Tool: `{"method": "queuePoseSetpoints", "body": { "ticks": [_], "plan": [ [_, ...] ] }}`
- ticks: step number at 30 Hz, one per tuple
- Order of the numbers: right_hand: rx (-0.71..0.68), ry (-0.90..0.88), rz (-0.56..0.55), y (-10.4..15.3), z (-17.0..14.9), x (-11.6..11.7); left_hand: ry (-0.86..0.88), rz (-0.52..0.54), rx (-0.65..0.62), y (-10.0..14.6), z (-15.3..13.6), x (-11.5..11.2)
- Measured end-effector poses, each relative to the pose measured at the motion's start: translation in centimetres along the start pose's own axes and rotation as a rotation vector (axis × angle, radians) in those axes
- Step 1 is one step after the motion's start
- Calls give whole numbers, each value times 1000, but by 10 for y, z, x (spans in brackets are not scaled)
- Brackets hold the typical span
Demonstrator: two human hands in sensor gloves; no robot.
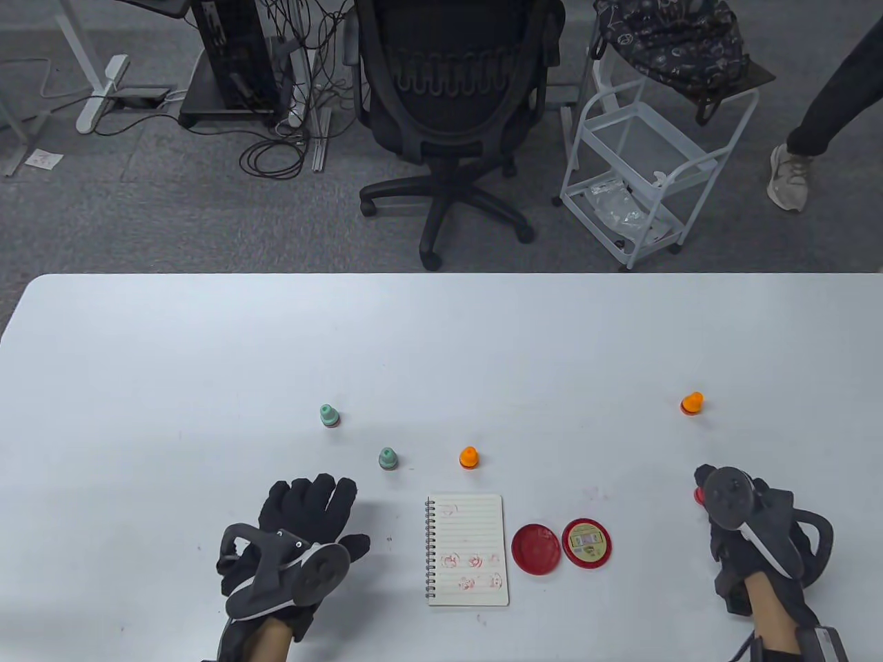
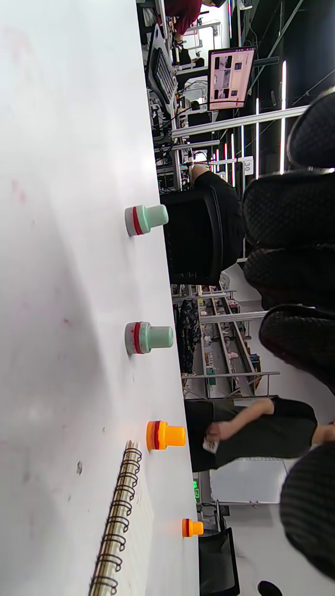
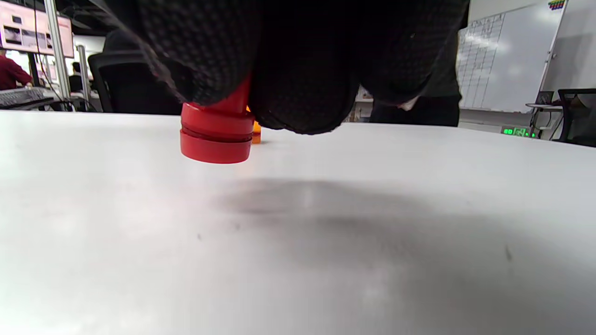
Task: Stamp reward stamp onto notebook
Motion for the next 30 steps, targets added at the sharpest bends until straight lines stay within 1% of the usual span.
{"method": "queuePoseSetpoints", "body": {
  "ticks": [9,14,19,25,27,30],
  "plan": [
    [-22,63,6,-2,9,6,3,-3,-3,0,1,0],
    [-1,95,19,-2,8,6,3,-11,-4,0,1,-1],
    [53,137,28,-4,1,8,15,-11,0,2,1,-1],
    [149,128,30,-6,-16,9,21,-7,2,2,0,-2],
    [162,120,35,-7,-17,10,20,-7,1,2,0,-2],
    [157,156,28,-8,-16,10,18,-11,-2,2,1,-2]
  ]
}}
Point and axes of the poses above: the tracker on the back of each hand, its own z axis roughly to the thumb side, its own y axis roughly from the fingertips to the wrist, x = y × z, the point moved 2 cm from there along -y, roughly from the wrist to the fingertips, and after that the axes turned 3 degrees about -z, right-handed, at the moved point
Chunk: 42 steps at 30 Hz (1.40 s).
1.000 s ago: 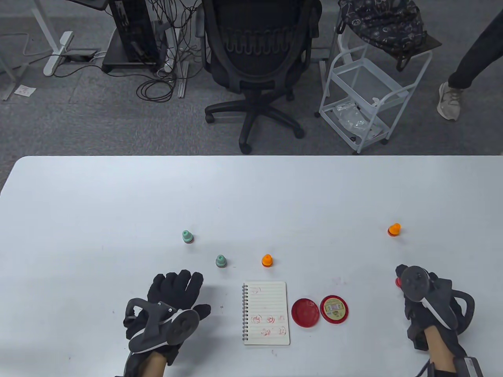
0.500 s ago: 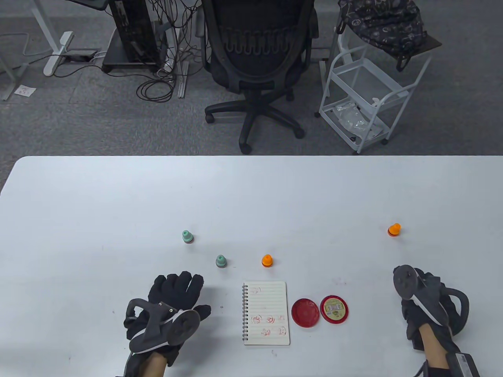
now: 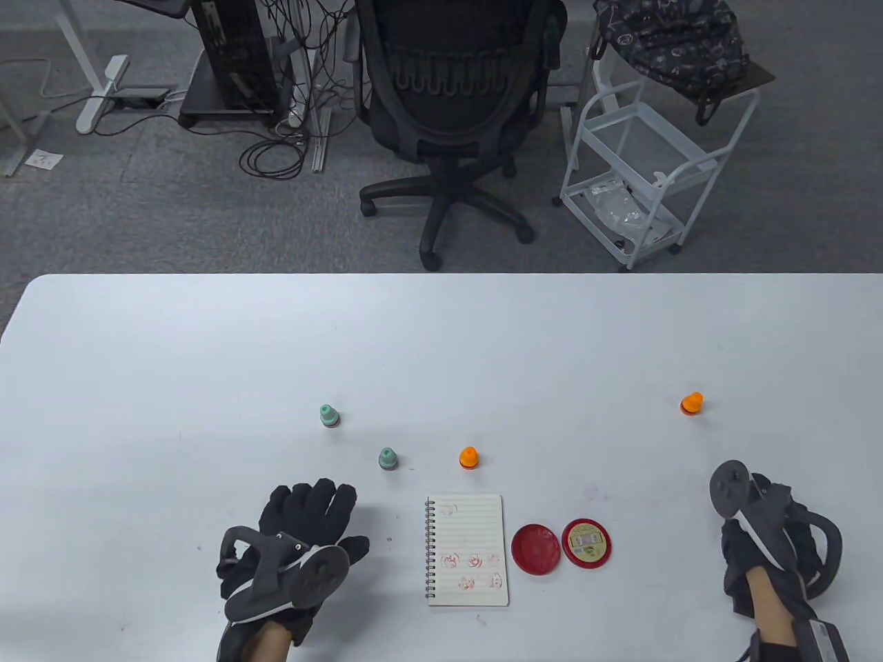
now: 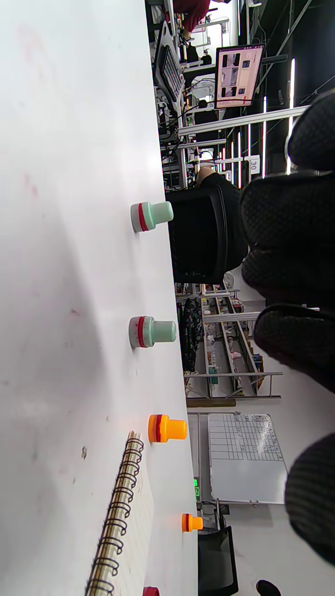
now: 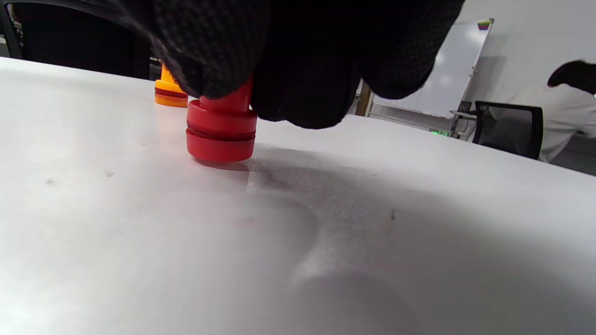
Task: Stamp reward stamp onto notebook
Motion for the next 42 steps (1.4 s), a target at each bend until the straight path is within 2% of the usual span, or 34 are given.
{"method": "queuePoseSetpoints", "body": {
  "ticks": [5,15,23,30,33,42],
  "plan": [
    [8,-8,38,-1,-2,3,-1,-4,7,0,-1,0],
    [-30,34,19,1,6,-2,-7,-11,8,0,0,1],
    [-74,32,-24,4,13,-14,-15,1,5,1,1,4],
    [-172,41,-102,9,38,-40,-14,6,14,2,-1,5],
    [-164,56,-105,1,46,-49,-25,2,20,2,-2,6],
    [-113,6,26,-45,56,-54,-58,8,58,5,-8,9]
  ]
}}
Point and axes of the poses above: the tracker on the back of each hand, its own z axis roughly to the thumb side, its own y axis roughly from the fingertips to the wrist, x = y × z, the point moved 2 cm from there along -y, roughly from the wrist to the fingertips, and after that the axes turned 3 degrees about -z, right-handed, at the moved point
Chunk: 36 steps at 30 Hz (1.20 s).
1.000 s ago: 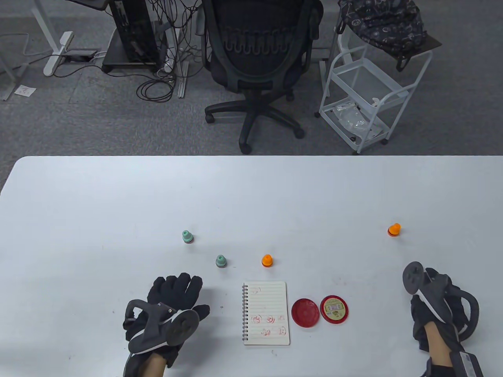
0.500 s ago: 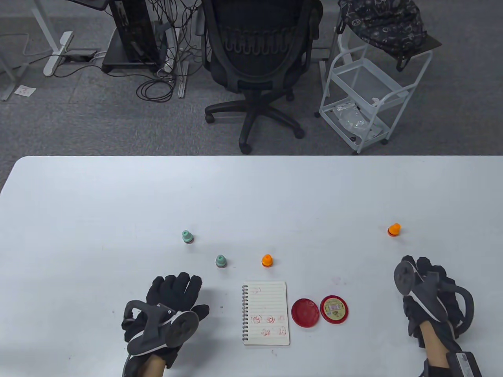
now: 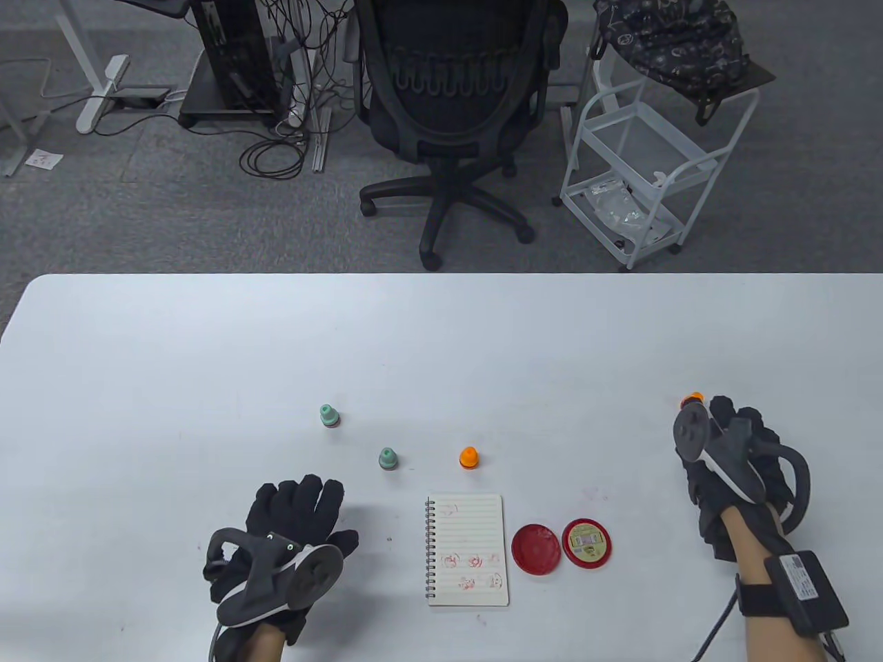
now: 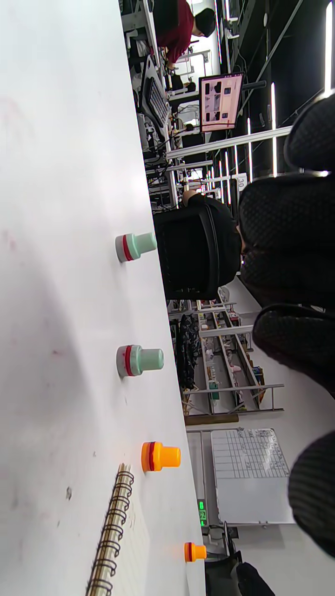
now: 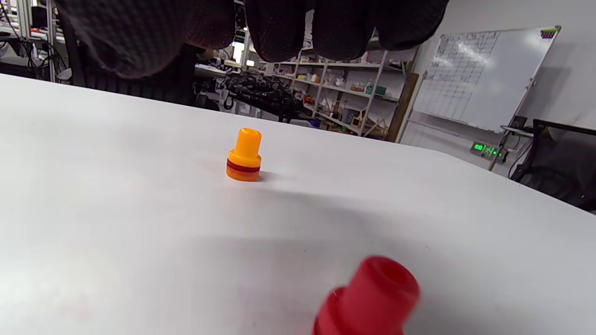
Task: Stamp reward stamp onto notebook
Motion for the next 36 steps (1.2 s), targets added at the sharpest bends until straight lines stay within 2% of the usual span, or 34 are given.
{"method": "queuePoseSetpoints", "body": {
  "ticks": [8,14,22,26,31,36],
  "plan": [
    [77,-22,36,-54,-7,-7,-20,-30,24,-3,-5,-4],
    [106,-63,160,-81,-3,14,-17,-31,46,0,-9,-4],
    [108,51,233,-95,18,43,-8,-33,65,2,-12,-3],
    [121,97,268,-101,19,48,9,-35,78,4,-16,-5],
    [73,113,210,-98,25,37,30,-60,87,4,-21,-10],
    [-4,89,121,-87,31,11,40,-44,80,6,-19,-8]
  ]
}}
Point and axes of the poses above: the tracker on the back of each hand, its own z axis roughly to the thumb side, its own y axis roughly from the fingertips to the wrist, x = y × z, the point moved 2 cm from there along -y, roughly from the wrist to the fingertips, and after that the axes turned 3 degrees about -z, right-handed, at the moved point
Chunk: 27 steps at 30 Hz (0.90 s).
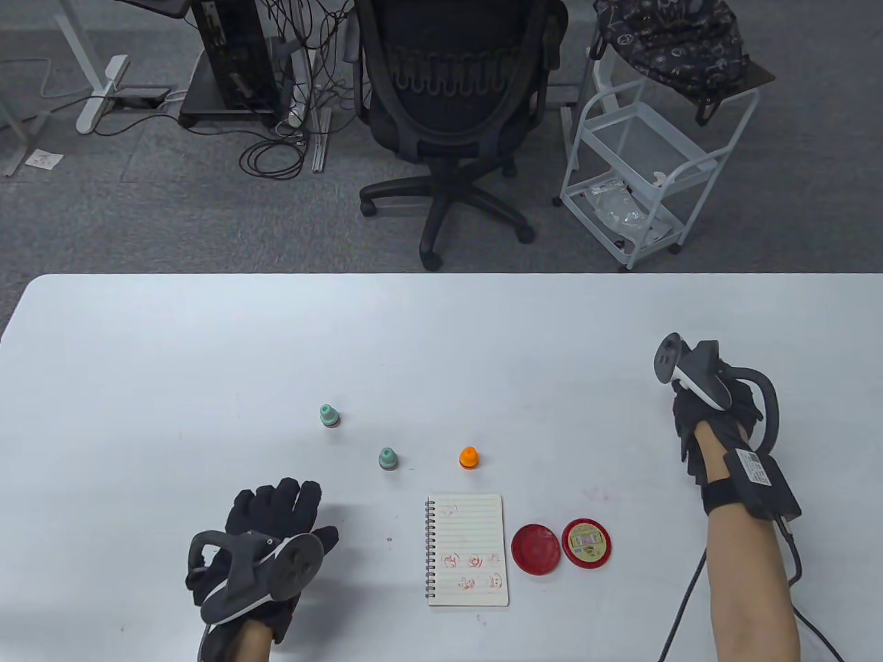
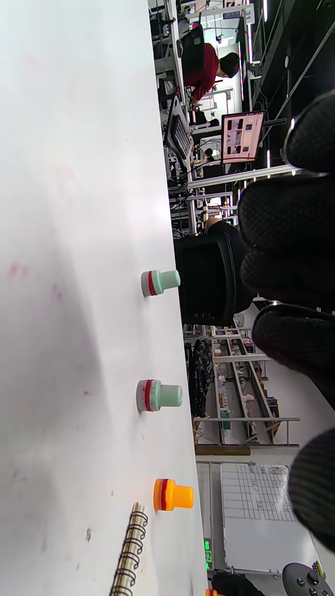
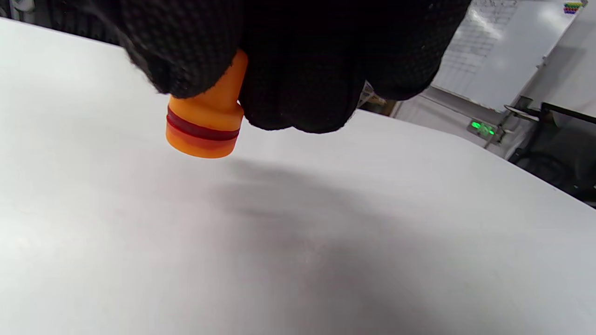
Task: Stamp reward stamp onto notebook
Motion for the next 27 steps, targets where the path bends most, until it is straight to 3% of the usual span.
{"method": "queuePoseSetpoints", "body": {
  "ticks": [8,14,20,27],
  "plan": [
    [-111,-82,-132,39,1,-47,-10,10,-55,-1,14,4],
    [-213,-173,-240,85,5,-75,-4,19,-80,-1,21,5],
    [-305,-271,-302,132,15,-83,38,32,-124,-3,30,3],
    [-403,-412,-302,183,30,-73,84,10,-201,-10,49,-7]
  ]
}}
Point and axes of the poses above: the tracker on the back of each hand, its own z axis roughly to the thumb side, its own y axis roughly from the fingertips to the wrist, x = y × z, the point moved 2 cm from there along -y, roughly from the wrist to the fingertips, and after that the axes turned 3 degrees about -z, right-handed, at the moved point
